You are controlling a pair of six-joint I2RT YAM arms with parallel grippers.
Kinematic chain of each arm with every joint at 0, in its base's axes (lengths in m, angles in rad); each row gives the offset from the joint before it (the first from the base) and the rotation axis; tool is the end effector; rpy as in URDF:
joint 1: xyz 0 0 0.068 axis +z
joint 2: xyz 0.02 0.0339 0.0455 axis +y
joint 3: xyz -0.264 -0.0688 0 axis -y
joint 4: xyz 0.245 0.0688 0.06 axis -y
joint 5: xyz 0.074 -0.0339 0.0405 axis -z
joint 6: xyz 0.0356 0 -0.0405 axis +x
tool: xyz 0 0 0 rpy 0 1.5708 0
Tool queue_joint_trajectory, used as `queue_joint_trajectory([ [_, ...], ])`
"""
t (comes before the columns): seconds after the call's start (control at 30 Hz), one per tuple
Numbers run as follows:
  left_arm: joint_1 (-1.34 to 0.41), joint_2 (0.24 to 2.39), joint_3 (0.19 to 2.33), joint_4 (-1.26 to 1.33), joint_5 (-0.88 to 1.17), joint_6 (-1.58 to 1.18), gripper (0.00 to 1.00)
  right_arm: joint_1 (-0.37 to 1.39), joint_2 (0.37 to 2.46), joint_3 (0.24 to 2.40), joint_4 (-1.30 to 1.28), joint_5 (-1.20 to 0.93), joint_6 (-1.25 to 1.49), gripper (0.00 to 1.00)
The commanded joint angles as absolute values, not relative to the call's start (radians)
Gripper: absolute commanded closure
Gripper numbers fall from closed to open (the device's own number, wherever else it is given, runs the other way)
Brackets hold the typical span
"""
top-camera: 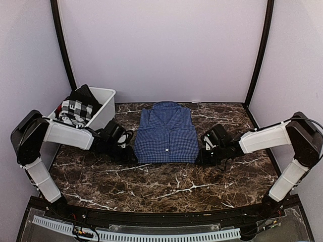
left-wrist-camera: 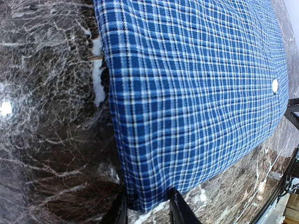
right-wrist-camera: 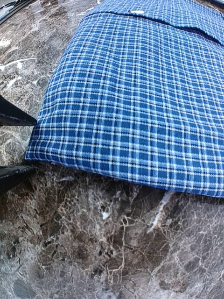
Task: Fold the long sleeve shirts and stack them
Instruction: Pick up the 2/3-rectangle-folded shirt from the center of the board.
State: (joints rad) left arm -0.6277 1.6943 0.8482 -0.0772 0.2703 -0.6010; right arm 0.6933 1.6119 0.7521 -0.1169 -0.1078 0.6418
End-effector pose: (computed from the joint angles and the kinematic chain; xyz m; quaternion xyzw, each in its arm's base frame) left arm 0.2576 -0.1987 0.1454 0.0554 0.9387 -0.2861 0.1839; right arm 0.2263 0.1930 0.1401 -0.0403 0.9541 0.2214 0.1976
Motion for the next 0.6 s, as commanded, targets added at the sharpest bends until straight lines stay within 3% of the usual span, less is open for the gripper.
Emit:
queue_joint_trajectory([
  [0.0, -0.635, 1.676, 0.851, -0.087, 0.259, -0.58, 0.71, 0.703, 1.627, 0.741, -0.117, -0.106, 0.66, 0.74],
  [0.17, -0.634, 1.684, 0.851, -0.08, 0.267, -0.583, 0.74, 0.703, 1.626, 0.741, -0.107, -0.112, 0.667, 0.76],
  [0.57, -0.636, 1.69, 0.864, -0.08, 0.269, -0.588, 0.89, 0.703, 1.626, 0.744, -0.098, -0.125, 0.664, 0.94],
])
